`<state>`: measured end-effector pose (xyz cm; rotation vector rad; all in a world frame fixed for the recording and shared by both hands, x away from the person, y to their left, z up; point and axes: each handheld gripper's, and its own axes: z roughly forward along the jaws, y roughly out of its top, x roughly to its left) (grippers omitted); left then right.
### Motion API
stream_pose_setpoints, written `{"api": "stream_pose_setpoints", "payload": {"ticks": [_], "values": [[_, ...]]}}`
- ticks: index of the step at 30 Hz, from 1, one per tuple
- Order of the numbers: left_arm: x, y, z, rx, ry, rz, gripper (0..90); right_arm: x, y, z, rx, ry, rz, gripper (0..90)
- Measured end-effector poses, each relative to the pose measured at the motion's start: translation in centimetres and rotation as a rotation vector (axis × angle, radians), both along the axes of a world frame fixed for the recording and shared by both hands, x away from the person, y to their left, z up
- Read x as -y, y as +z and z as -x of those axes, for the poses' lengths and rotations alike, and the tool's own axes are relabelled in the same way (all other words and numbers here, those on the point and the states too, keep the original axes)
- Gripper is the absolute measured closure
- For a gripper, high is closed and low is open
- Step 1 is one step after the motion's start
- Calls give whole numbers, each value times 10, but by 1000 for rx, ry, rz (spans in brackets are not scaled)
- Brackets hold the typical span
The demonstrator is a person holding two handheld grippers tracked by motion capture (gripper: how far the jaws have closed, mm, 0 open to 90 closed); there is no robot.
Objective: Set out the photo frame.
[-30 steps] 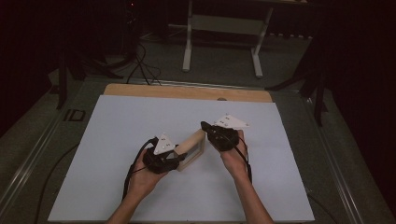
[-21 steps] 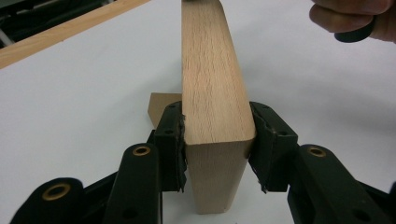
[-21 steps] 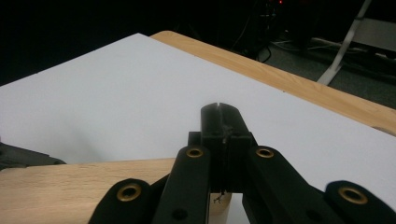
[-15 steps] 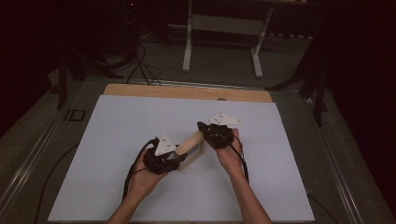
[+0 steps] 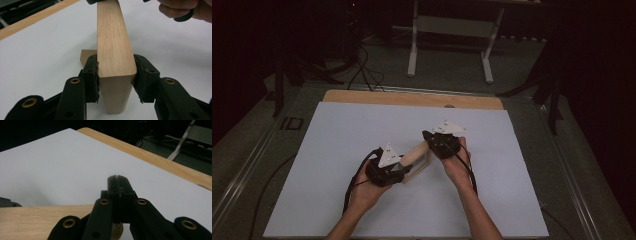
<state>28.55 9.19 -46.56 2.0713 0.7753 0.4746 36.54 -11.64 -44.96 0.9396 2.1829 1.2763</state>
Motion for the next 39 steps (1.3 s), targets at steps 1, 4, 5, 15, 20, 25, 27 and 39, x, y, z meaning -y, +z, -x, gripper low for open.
{"api": "stream_pose_setpoints", "payload": {"ticks": [1, 4, 5, 15, 20, 25, 27, 39], "values": [[-1, 0, 0, -2, 4, 1, 588, 0, 0, 0, -2, -2, 0, 899], [-3, 0, -1, -7, 15, -3, 586, 1, 0, 1, -7, -7, -2, 899], [-3, 0, -1, -6, 18, -4, 585, 1, 0, 1, -7, -7, -1, 899], [-7, 0, -4, -5, 41, -6, 561, 4, 1, 4, -9, -12, 7, 899], [-9, 0, -5, -6, 51, -14, 549, 6, 2, 7, -13, -3, 9, 899], [-11, -1, -7, -9, 68, -13, 541, 8, 2, 10, -13, 4, 7, 899], [-12, -1, -7, -9, 73, -12, 539, 9, 3, 11, -14, 4, 8, 899], [-14, -2, -8, -11, 88, -11, 531, 11, 3, 16, -21, 8, 11, 899]]}}
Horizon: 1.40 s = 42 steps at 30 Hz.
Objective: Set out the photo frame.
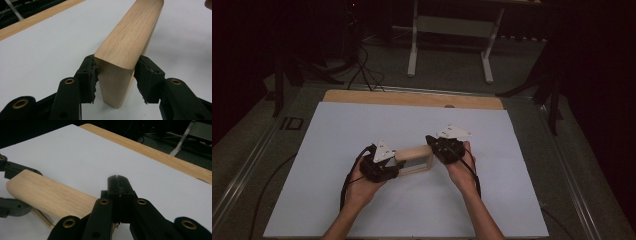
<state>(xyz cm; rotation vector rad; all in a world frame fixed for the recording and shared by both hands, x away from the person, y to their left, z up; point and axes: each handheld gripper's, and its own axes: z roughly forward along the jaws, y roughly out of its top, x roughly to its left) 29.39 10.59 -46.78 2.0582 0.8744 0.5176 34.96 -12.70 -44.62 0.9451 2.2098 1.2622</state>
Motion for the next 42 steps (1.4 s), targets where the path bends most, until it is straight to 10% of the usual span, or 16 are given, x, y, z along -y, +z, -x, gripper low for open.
{"api": "stream_pose_setpoints", "payload": {"ticks": [10, 19, 27, 42], "values": [[-1, -1, -1, -7, 2, 9, 526, -1, 1, 3, 5, 43, -10, 846], [0, -2, -1, -14, 3, 14, 507, 9, 5, 11, 34, 85, -62, 557], [0, -2, -1, -18, 5, 10, 502, 25, -1, 17, 12, 119, -119, 473], [0, -2, -1, -19, 7, 8, 483, 24, -10, 18, -12, 178, -73, 345]]}}
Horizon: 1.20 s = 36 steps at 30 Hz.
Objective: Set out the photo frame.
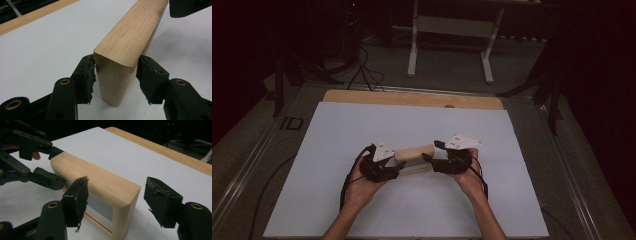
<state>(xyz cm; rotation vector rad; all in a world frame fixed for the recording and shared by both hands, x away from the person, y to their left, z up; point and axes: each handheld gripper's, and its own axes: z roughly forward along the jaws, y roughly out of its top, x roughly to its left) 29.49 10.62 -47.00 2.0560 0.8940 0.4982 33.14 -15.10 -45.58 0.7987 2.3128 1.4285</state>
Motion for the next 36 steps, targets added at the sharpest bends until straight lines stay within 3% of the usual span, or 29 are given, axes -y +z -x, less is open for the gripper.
{"api": "stream_pose_setpoints", "payload": {"ticks": [8, 18, 22, 36], "values": [[-2, 1, -1, 3, 7, 3, 484, -3, -8, -7, -33, 39, 3, 303], [-4, 2, -1, 2, 0, -8, 529, -10, -14, -9, -33, 55, 38, 290], [-4, 2, -1, 5, 4, -11, 540, -11, -16, -9, -25, 60, 69, 297], [-2, 1, -6, 15, 8, -23, 546, -9, -17, -7, -12, 55, 84, 373]]}}
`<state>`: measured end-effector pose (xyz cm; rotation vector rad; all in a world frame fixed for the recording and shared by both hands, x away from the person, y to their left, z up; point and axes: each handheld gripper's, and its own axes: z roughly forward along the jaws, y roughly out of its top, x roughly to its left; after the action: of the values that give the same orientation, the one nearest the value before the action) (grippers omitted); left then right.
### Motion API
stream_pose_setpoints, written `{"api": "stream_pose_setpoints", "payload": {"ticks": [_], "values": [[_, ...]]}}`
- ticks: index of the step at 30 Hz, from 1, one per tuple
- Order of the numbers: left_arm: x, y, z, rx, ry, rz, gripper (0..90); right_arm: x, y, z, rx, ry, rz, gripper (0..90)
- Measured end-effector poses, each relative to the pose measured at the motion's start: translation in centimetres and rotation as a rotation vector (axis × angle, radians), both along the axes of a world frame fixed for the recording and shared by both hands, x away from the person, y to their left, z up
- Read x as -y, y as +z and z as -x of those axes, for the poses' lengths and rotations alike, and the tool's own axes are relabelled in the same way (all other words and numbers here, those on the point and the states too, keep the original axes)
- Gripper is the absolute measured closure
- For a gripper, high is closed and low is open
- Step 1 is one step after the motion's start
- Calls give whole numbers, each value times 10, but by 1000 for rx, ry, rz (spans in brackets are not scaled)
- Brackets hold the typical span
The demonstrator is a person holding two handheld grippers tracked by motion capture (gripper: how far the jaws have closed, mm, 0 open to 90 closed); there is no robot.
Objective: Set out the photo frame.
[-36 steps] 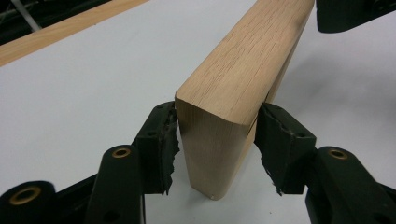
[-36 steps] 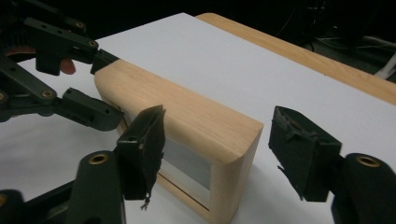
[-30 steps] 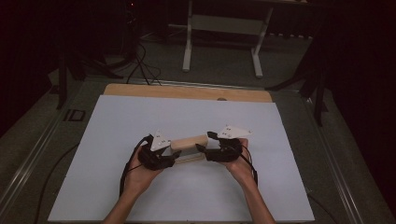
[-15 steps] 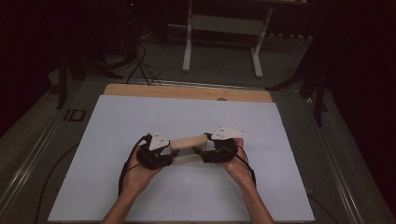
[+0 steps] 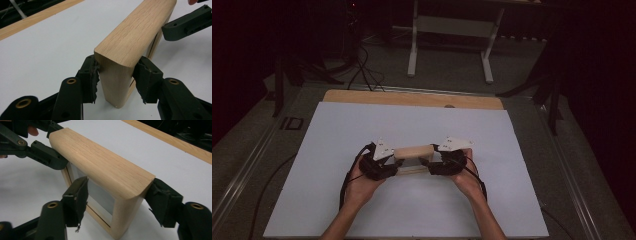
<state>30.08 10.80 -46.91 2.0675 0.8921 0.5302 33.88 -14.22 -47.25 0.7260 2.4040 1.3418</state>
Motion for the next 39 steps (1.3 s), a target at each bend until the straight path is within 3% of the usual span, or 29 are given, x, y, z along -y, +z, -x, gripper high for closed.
{"api": "stream_pose_setpoints", "payload": {"ticks": [10, 26, 39], "values": [[-2, 0, -6, -16, -10, 21, 535, 0, -1, -2, 7, -5, 6, 414], [0, 1, -20, -8, -28, 5, 505, 1, -1, -3, 4, -39, 3, 459], [5, 3, -35, 7, -28, 1, 490, 1, -2, -11, -1, -108, -11, 456]]}}
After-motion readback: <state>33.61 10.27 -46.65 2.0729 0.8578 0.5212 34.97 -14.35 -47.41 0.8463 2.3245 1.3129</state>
